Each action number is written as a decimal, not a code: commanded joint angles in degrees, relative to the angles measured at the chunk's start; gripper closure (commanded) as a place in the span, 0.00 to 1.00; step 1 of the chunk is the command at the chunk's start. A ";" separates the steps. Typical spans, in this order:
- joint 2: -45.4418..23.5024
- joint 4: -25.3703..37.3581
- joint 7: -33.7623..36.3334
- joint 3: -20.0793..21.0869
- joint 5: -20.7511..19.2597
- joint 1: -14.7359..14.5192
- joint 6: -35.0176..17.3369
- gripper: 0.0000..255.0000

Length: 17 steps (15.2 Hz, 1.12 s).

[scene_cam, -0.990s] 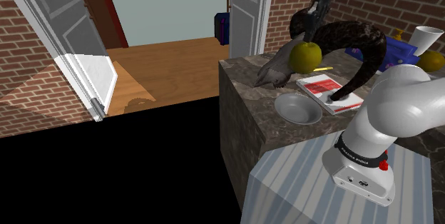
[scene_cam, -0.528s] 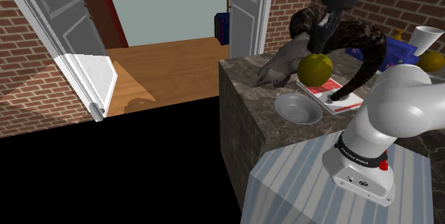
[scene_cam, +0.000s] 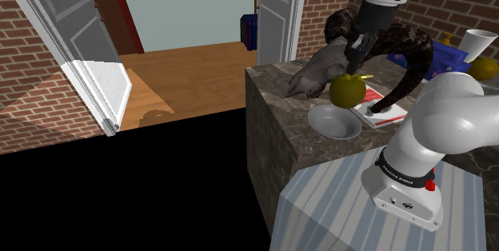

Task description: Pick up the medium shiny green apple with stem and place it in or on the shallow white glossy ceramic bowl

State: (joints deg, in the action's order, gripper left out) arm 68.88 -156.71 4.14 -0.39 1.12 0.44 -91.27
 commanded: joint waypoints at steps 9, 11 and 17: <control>2.48 -8.63 -0.21 -0.08 -0.07 0.09 -6.18 1.00; 2.85 -10.30 -0.24 -0.09 -0.07 0.10 -7.47 1.00; 3.19 -12.07 -0.28 -0.09 -0.07 0.11 -8.90 1.00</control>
State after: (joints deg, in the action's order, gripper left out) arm 72.03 -168.71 3.85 -0.50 1.04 0.56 -100.13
